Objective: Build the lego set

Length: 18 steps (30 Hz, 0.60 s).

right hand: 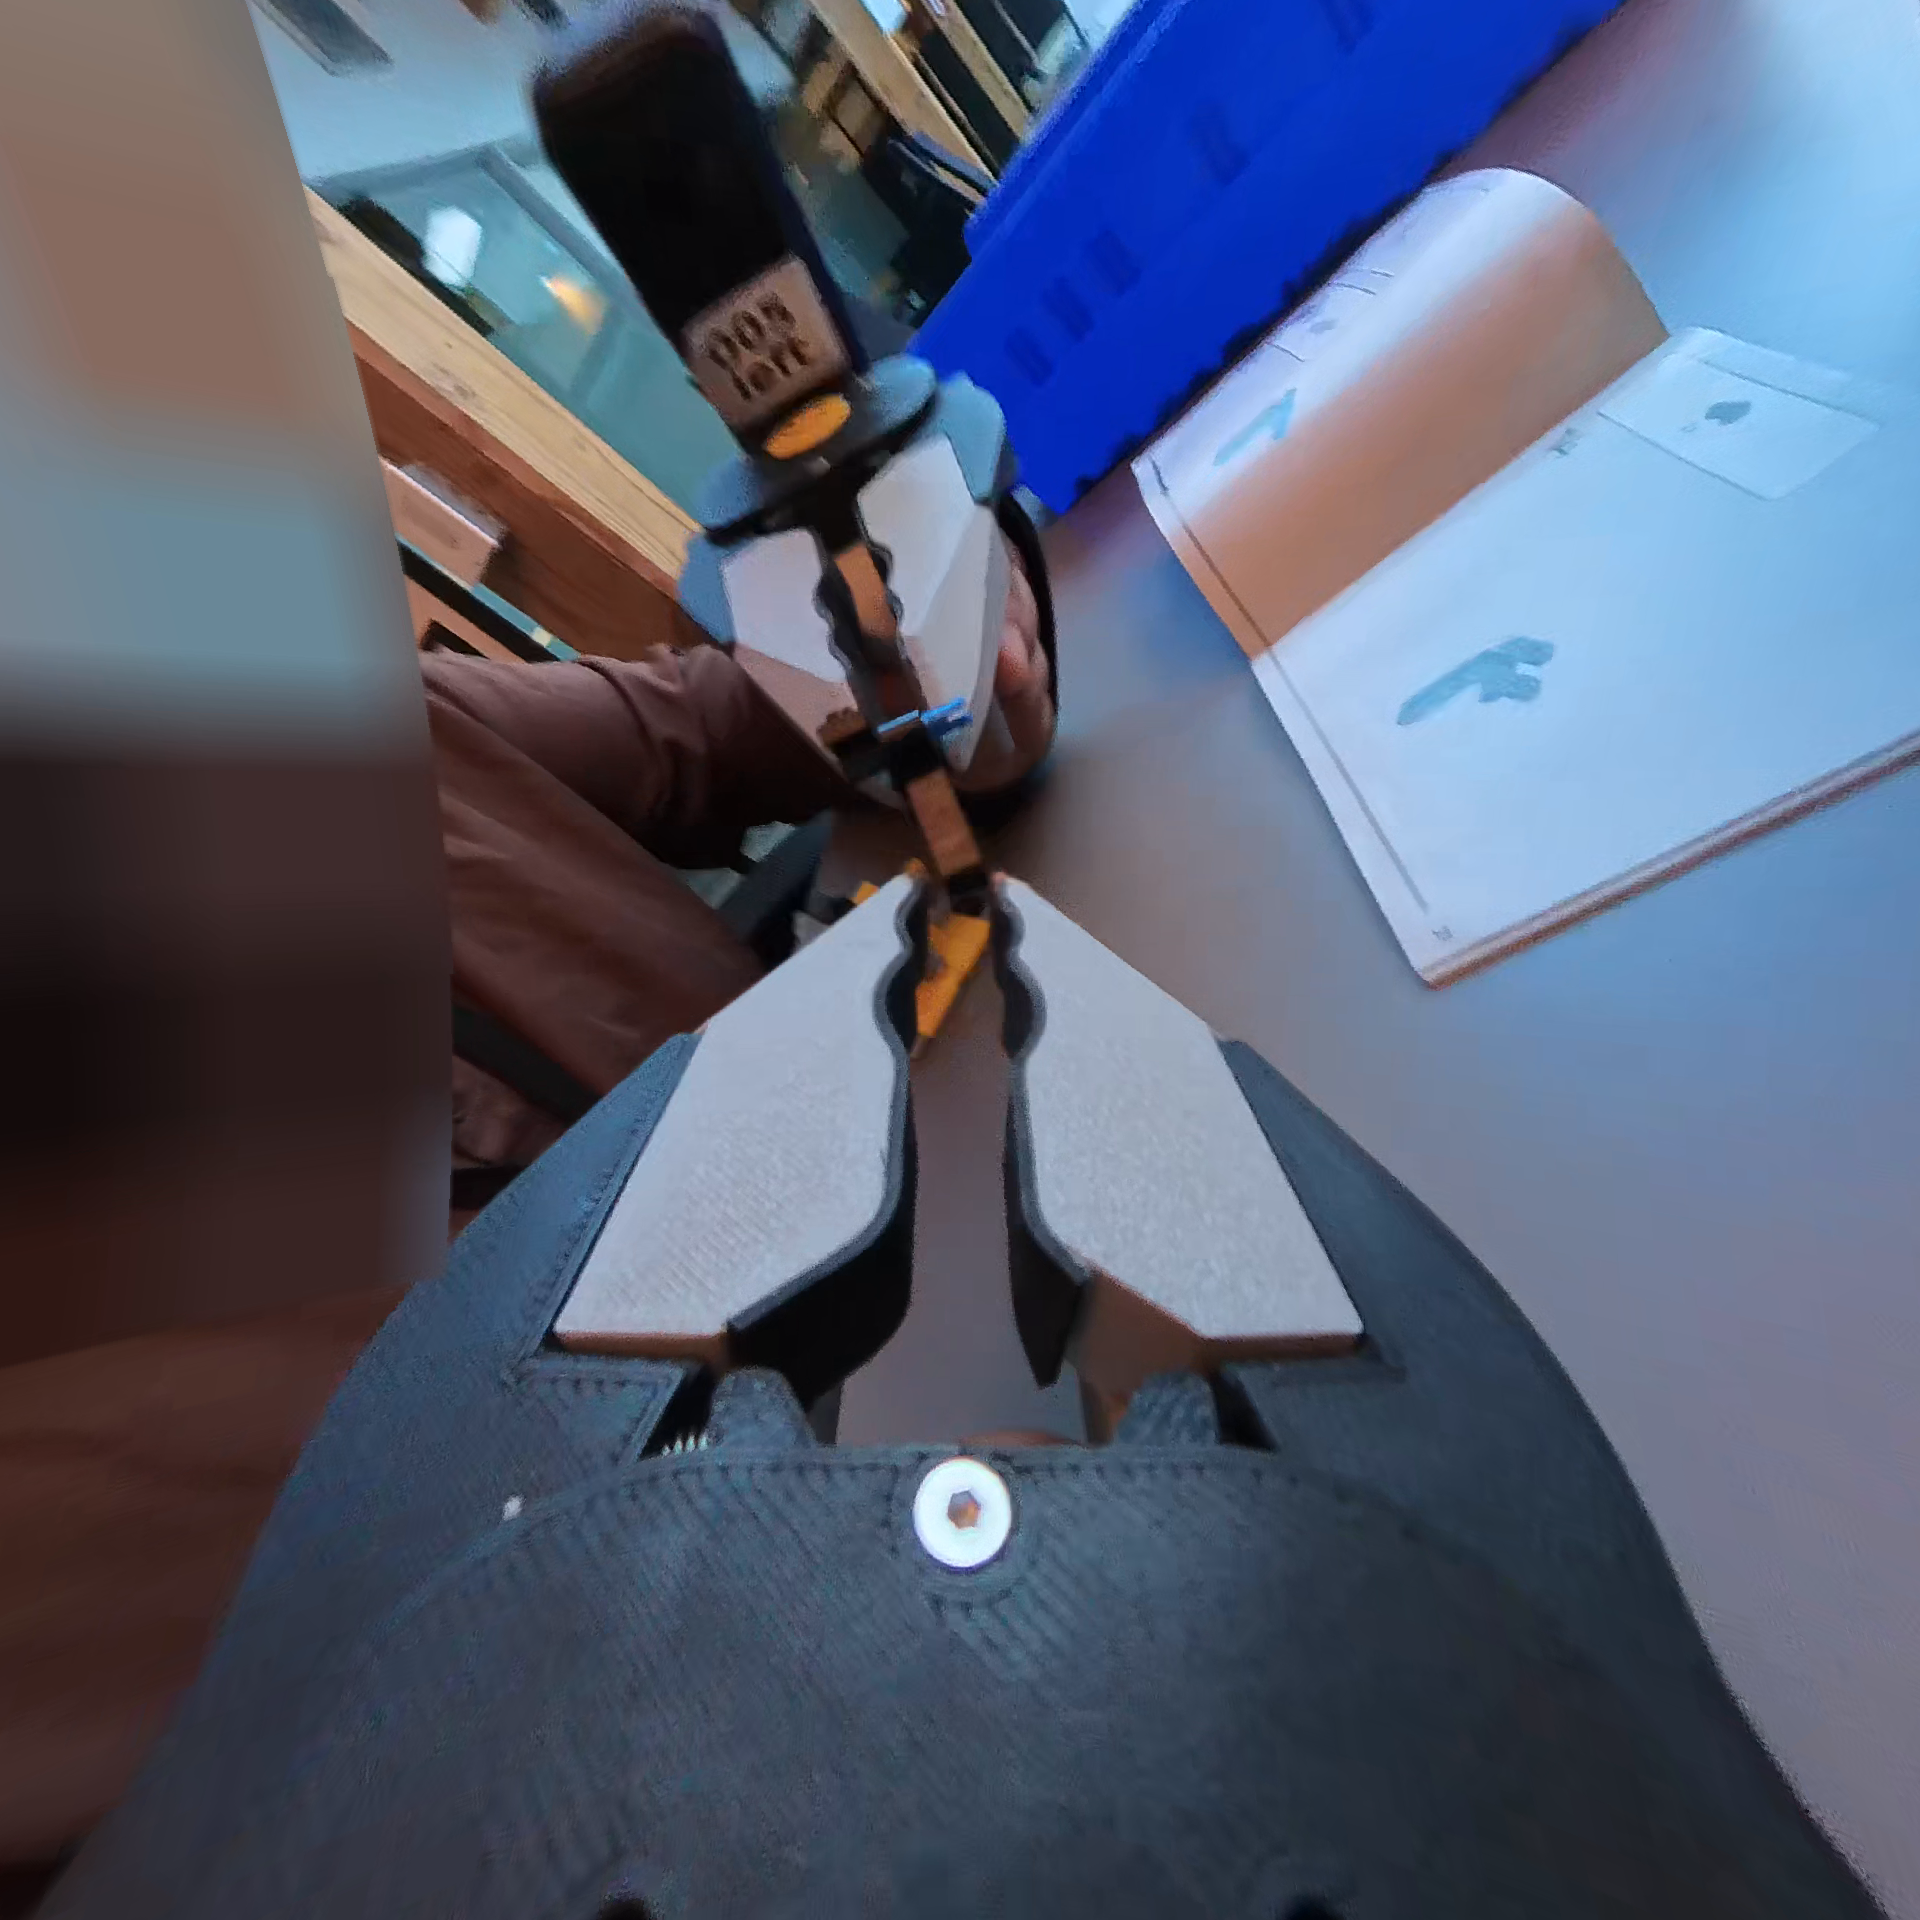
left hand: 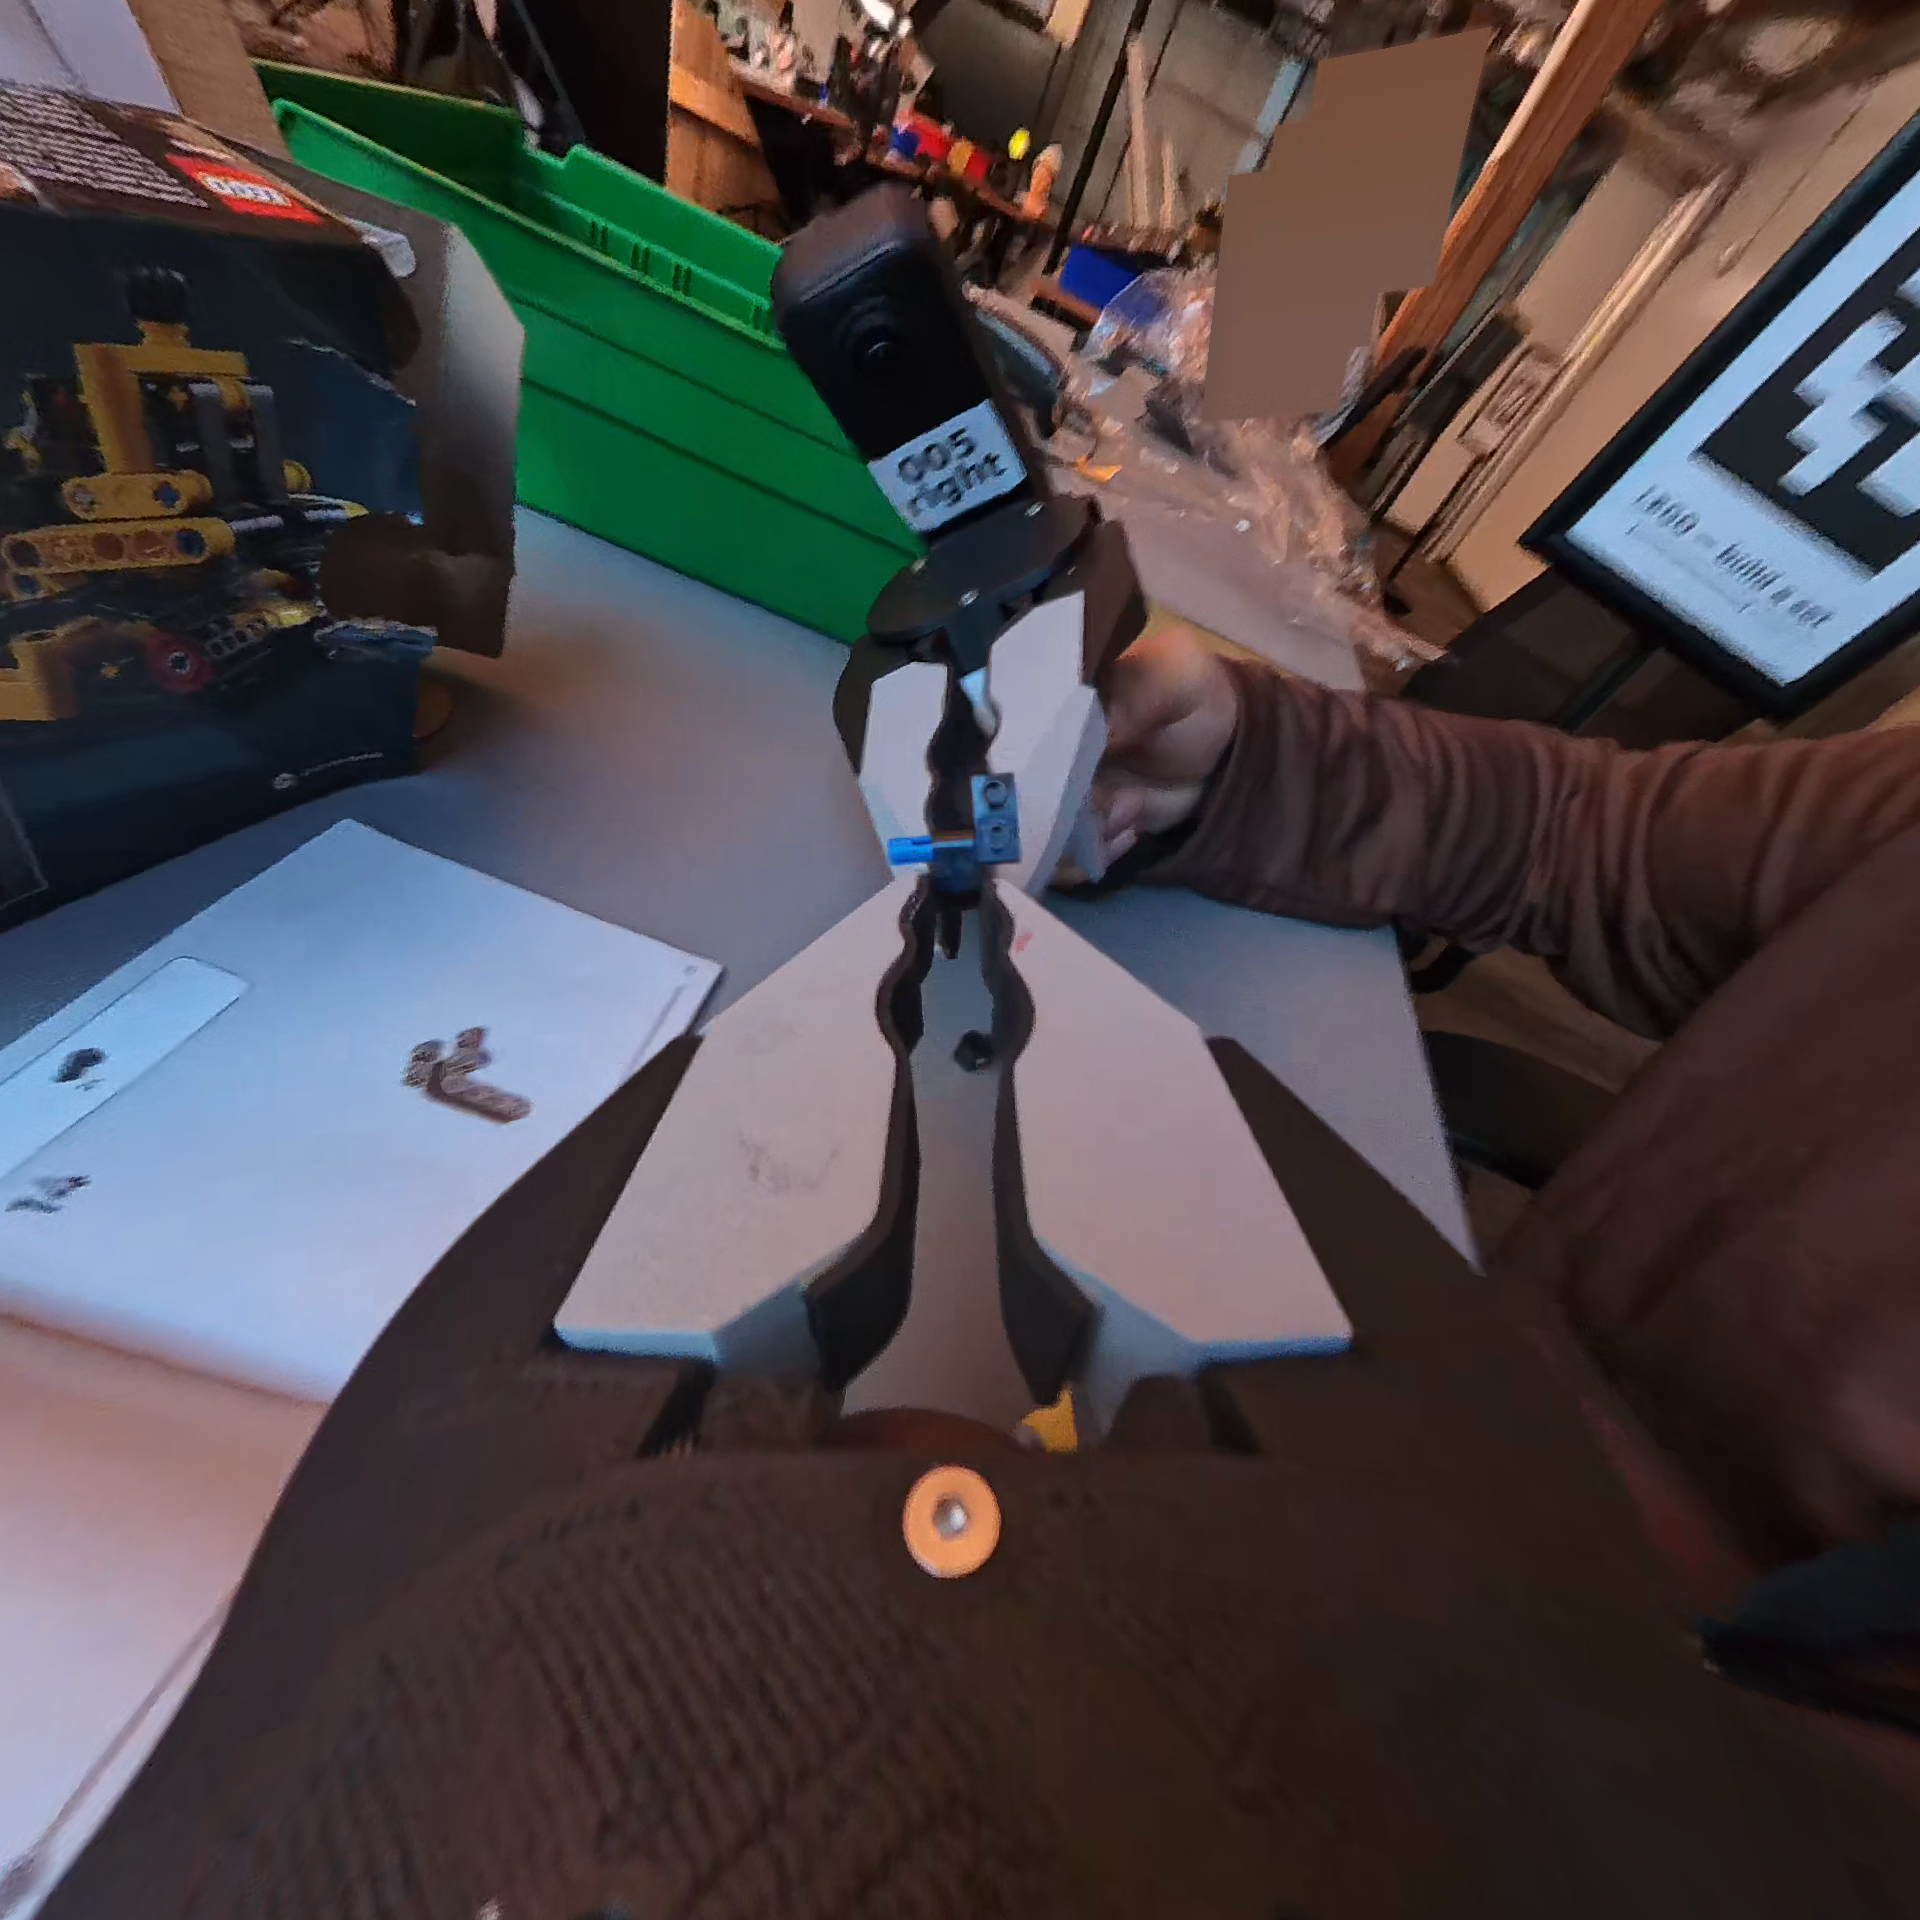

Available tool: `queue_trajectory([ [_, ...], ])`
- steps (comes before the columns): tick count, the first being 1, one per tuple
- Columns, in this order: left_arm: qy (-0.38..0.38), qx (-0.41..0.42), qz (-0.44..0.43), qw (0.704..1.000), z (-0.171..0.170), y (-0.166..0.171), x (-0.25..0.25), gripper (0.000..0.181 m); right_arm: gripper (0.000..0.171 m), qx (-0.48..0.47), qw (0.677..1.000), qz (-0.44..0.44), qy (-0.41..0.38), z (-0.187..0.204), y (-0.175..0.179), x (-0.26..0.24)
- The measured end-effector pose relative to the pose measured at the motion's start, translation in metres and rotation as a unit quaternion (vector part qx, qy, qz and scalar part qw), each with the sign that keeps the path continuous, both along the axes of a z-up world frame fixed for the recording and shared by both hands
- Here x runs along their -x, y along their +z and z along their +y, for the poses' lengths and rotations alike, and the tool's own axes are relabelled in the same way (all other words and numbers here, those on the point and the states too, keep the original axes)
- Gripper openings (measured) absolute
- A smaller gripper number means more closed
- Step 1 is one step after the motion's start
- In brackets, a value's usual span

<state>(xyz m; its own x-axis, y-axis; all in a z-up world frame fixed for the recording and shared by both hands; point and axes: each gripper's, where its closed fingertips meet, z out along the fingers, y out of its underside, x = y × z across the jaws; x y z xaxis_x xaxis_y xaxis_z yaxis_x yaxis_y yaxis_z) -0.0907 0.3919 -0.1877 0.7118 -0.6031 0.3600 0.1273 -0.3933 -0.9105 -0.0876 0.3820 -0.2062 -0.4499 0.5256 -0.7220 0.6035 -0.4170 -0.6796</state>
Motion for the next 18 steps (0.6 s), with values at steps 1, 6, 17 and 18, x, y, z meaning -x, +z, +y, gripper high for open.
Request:
queue_trajectory([
  [1, 0.014, -0.003, 0.032, 0.999, 0.002, -0.004, 0.005, 0.005, 0.009, -0.029, 1.000, -0.009, 0.001, 0.002, -0.005, -0.002],
  [6, 0.052, -0.006, 0.159, 0.986, 0.008, -0.024, 0.030, 0.006, 0.012, -0.264, 0.964, -0.039, 0.015, 0.014, -0.036, -0.020],
  [17, 0.052, 0.010, 0.145, 0.988, 0.009, -0.027, 0.032, 0.005, 0.004, -0.346, 0.933, -0.066, 0.069, 0.000, -0.061, -0.035],
  [18, 0.053, 0.009, 0.146, 0.988, 0.009, -0.027, 0.032, 0.005, 0.003, -0.346, 0.934, -0.066, 0.069, 0.000, -0.061, -0.034],
])
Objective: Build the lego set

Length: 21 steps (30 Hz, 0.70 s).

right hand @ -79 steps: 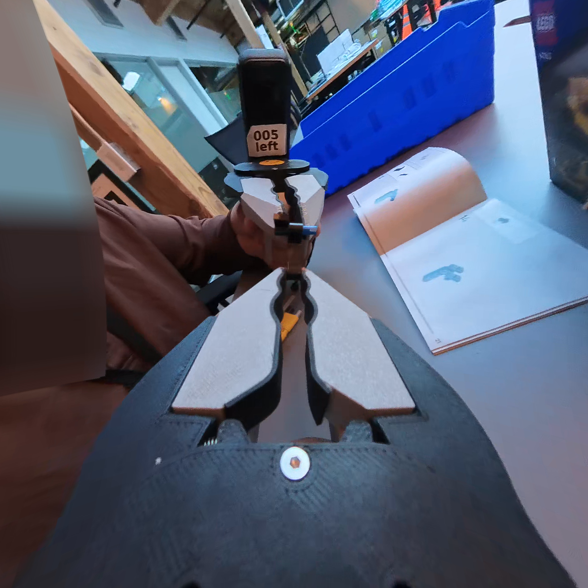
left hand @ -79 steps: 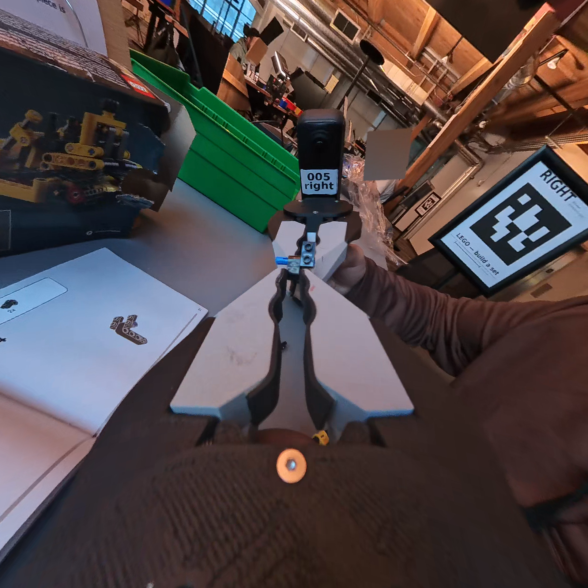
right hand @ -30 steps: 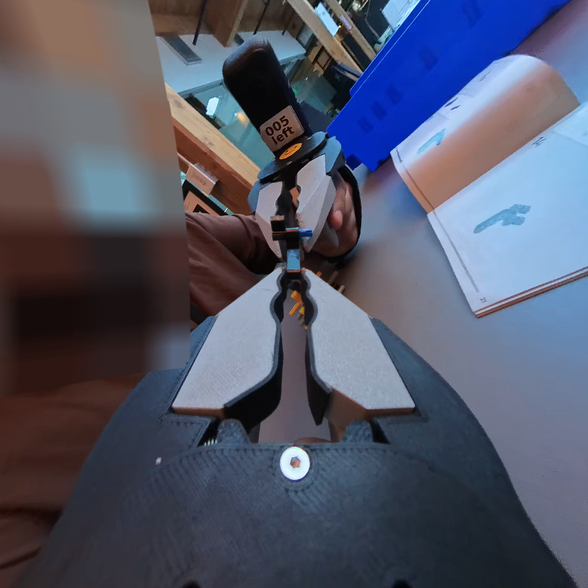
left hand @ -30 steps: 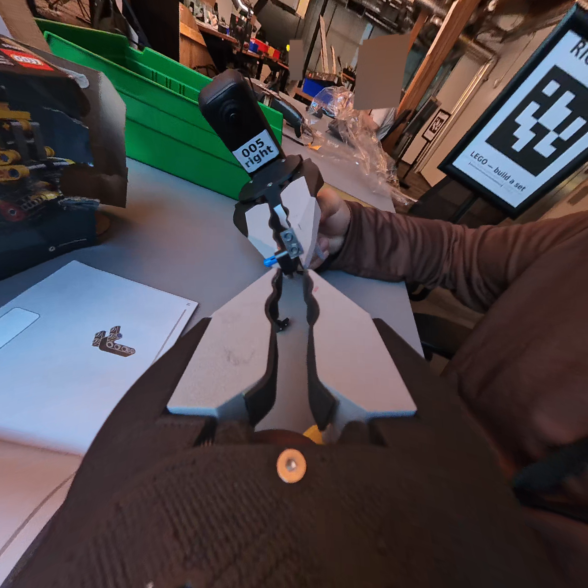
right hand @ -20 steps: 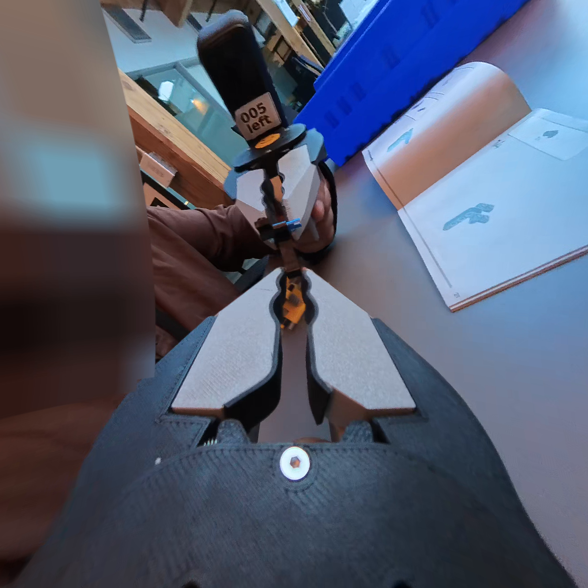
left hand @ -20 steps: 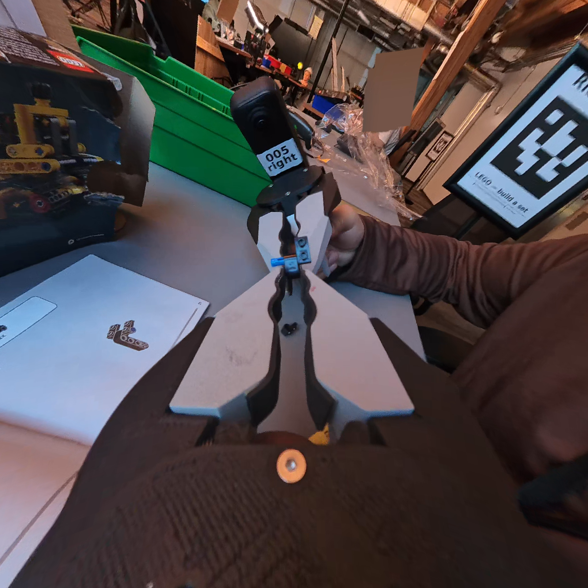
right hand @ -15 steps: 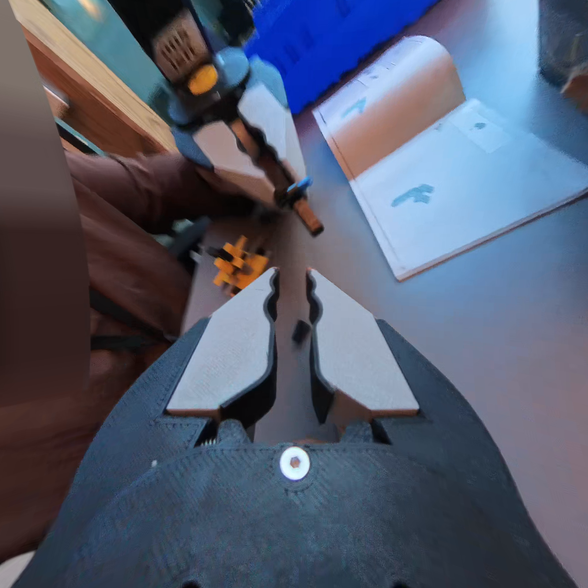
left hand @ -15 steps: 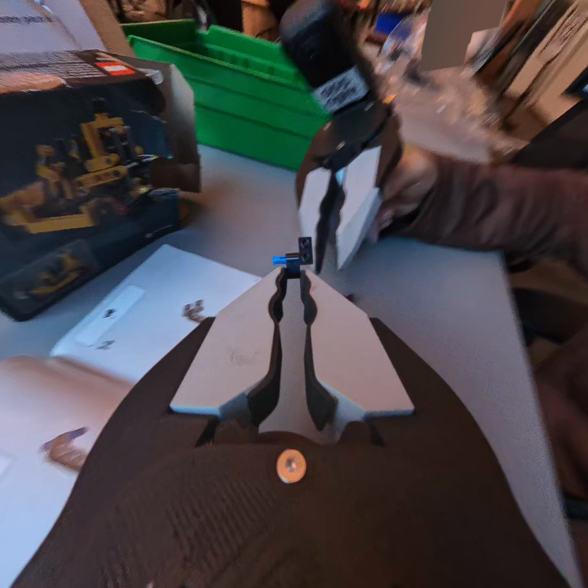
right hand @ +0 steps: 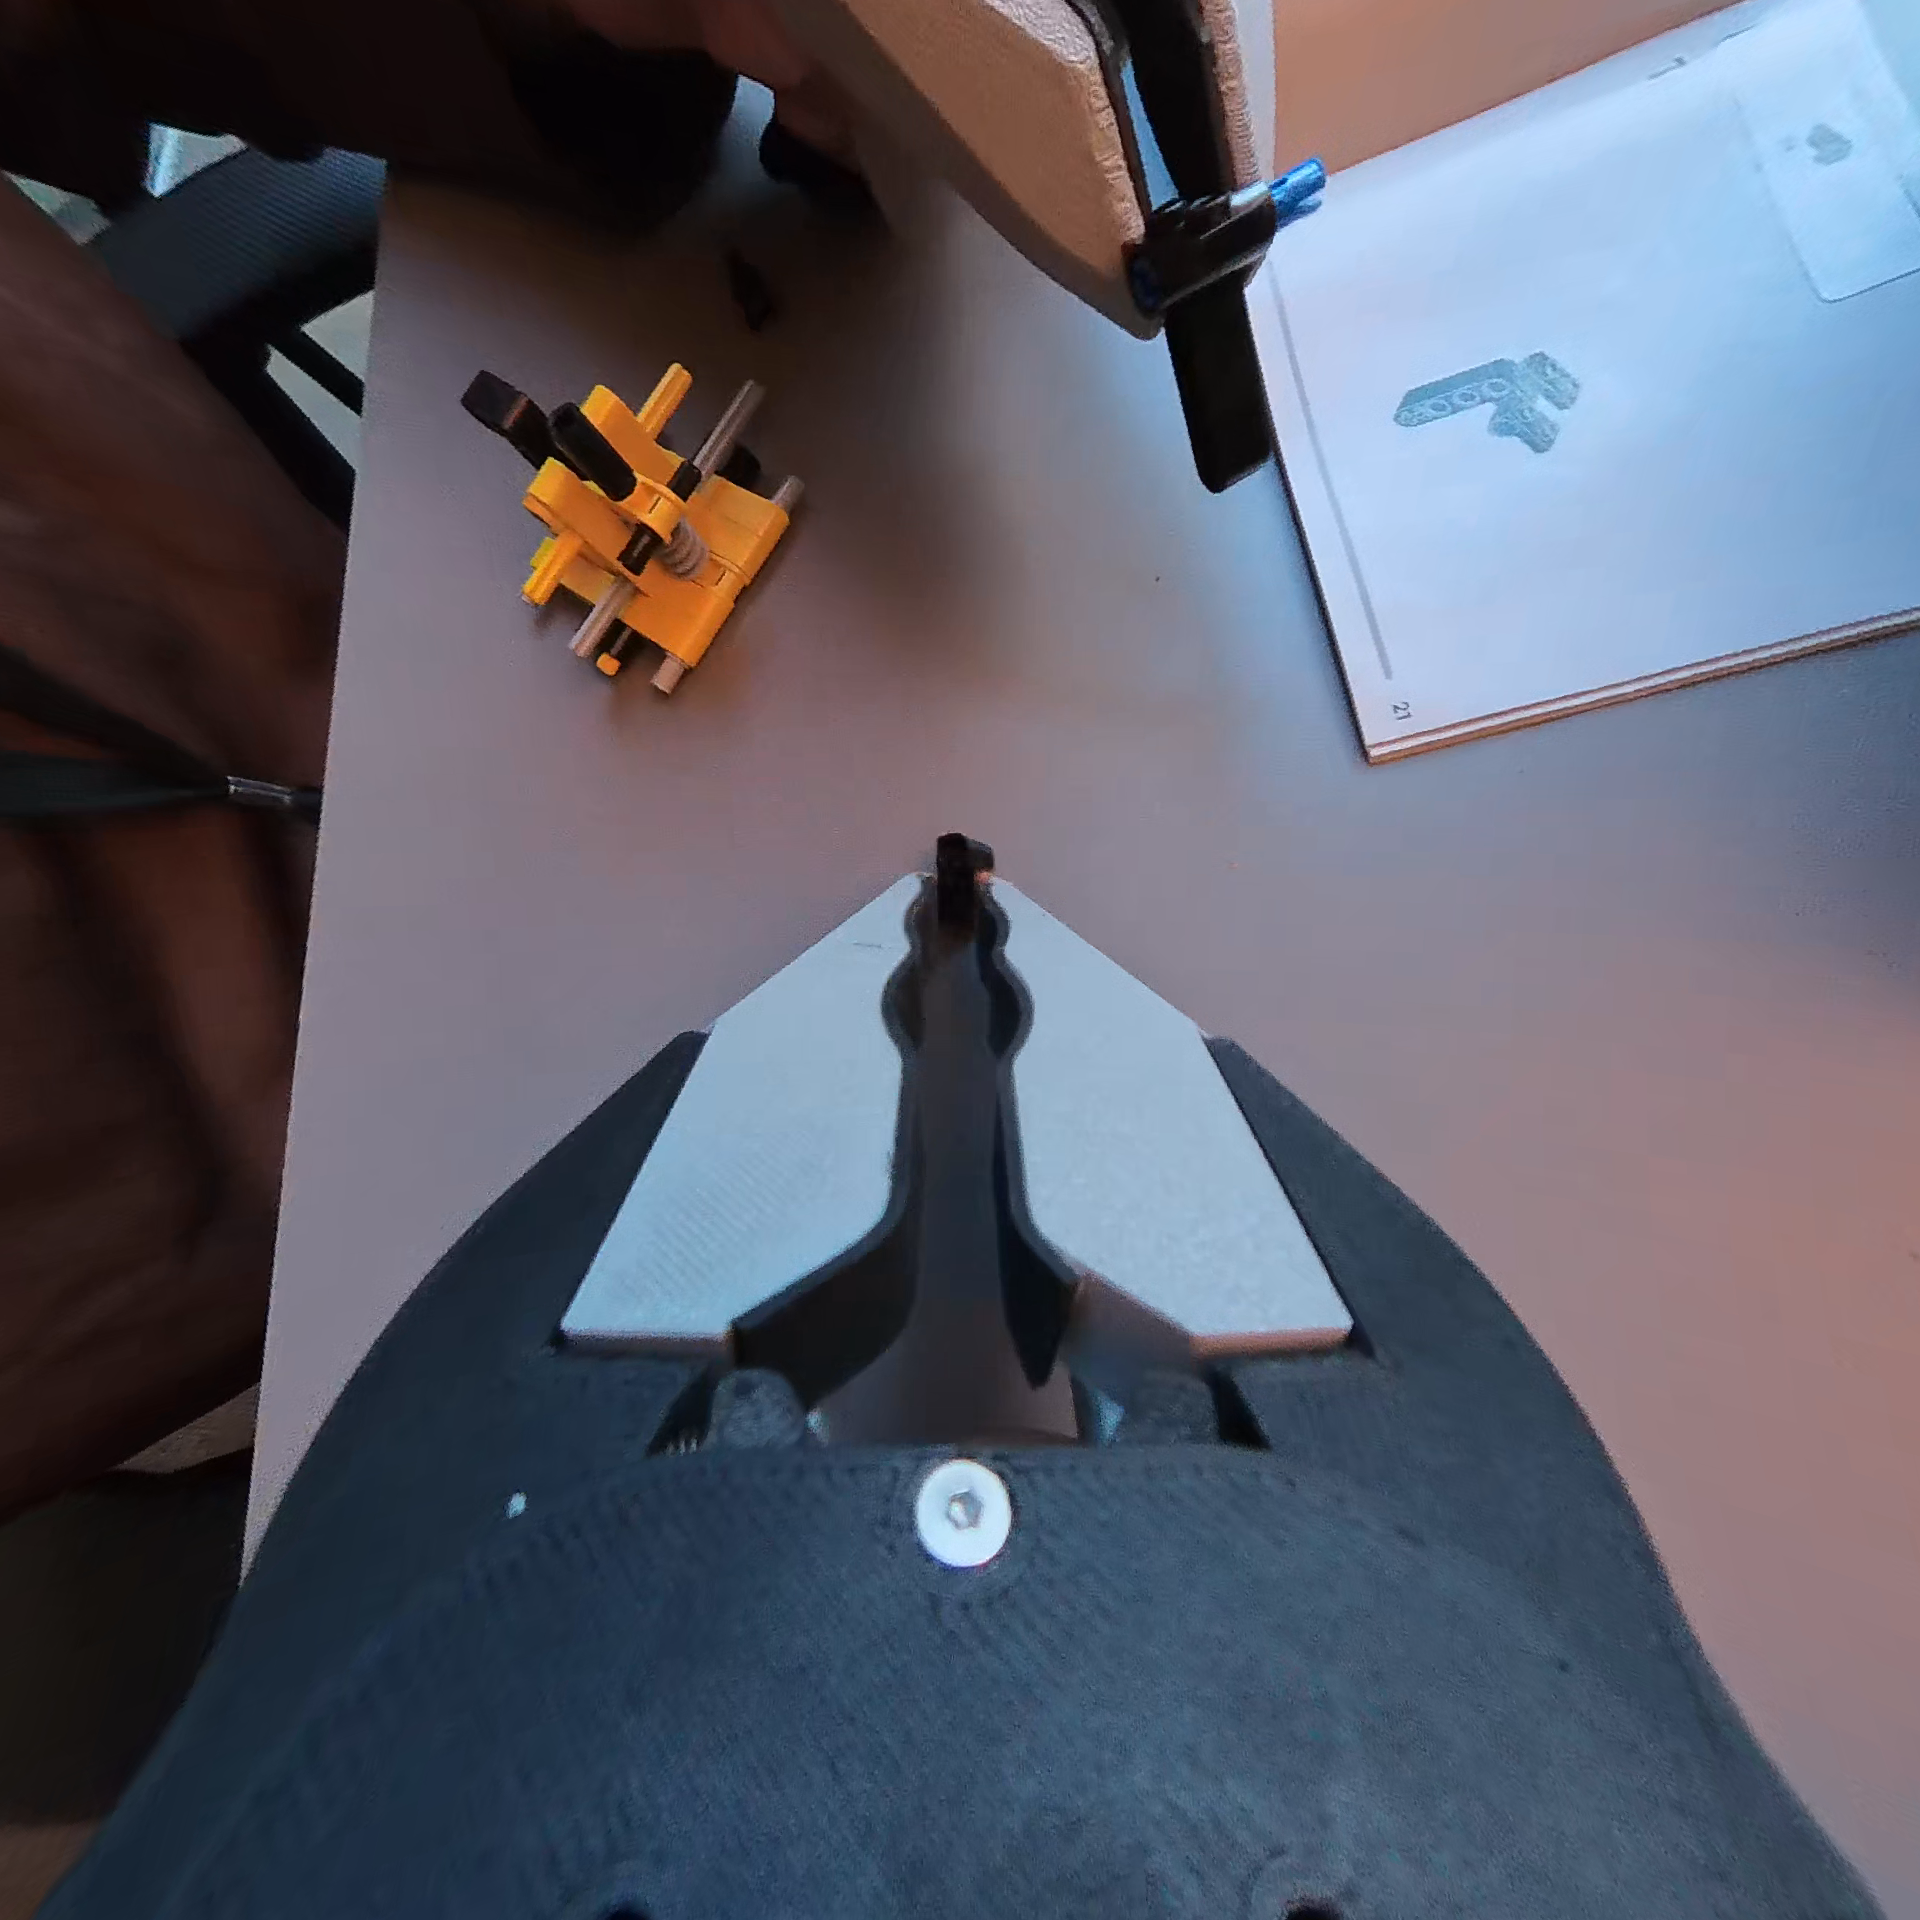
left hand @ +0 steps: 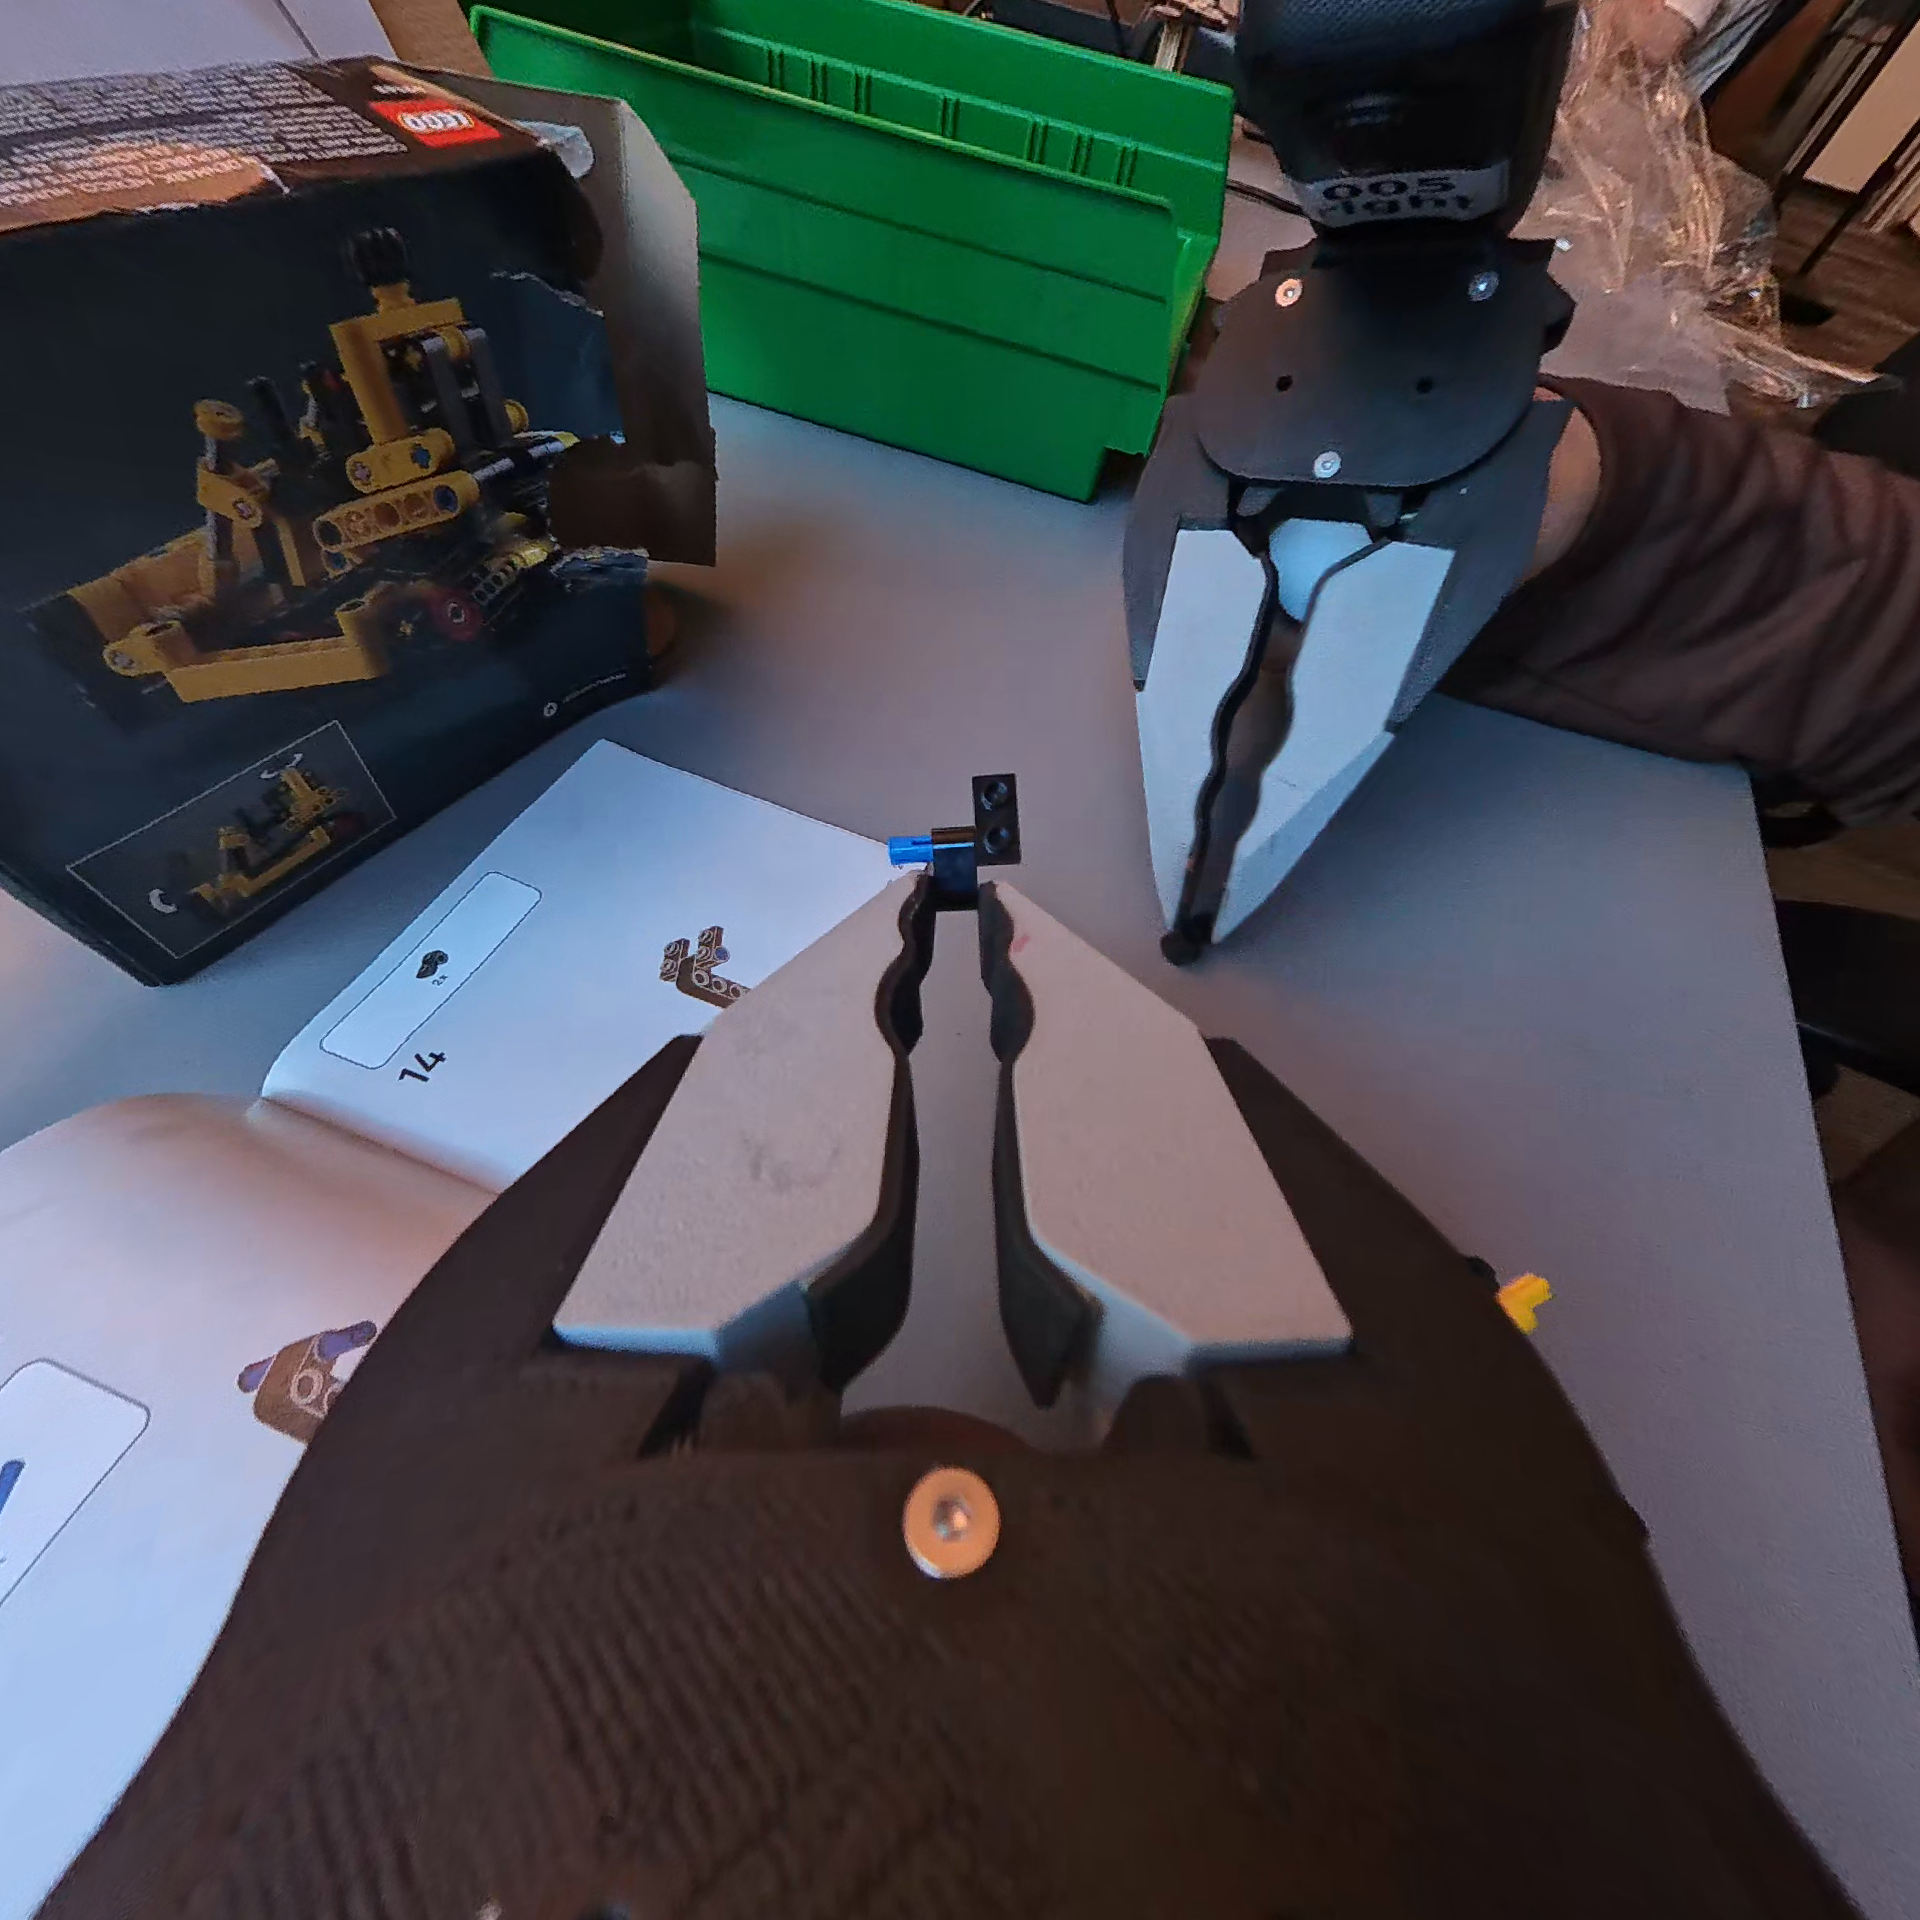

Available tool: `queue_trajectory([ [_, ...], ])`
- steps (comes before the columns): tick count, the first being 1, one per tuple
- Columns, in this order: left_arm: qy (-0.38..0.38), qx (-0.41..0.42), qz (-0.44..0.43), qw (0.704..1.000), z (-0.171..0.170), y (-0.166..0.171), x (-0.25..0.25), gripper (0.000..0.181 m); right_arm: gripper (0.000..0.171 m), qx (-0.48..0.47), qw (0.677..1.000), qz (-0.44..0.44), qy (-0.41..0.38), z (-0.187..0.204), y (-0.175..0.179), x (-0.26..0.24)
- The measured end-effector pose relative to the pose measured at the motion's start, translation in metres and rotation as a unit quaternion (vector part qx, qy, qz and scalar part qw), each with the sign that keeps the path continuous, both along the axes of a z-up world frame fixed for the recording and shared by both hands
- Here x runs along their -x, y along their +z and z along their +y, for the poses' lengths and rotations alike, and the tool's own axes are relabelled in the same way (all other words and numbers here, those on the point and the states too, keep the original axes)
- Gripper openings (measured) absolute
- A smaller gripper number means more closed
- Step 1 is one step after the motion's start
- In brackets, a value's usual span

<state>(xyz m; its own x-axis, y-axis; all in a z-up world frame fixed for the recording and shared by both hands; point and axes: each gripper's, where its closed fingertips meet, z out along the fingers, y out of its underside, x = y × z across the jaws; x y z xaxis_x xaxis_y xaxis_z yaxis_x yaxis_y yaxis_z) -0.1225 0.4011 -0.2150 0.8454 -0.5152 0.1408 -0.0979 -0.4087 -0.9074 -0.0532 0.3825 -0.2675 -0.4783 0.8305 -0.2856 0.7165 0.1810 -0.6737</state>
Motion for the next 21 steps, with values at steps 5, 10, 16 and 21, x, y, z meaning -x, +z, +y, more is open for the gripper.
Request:
queue_trajectory([
  [5, 0.001, 0.000, 0.002, 1.000, 0.000, 0.000, 0.000, 0.005, 0.002, 0.006, 1.000, 0.006, -0.001, -0.001, 0.001, 0.002],
  [10, 0.003, -0.007, 0.017, 1.000, 0.001, -0.001, 0.000, 0.005, 0.000, 0.042, 0.997, 0.058, -0.004, -0.007, 0.015, 0.014],
  [16, 0.002, -0.038, 0.093, 0.995, 0.002, -0.003, 0.000, 0.005, 0.000, -0.011, 0.994, 0.105, -0.035, 0.006, 0.019, 0.024],
  [21, -0.004, -0.057, 0.146, 0.988, 0.002, -0.007, -0.003, 0.005, 0.000, -0.040, 0.994, 0.094, -0.034, 0.009, 0.011, 0.024],
])
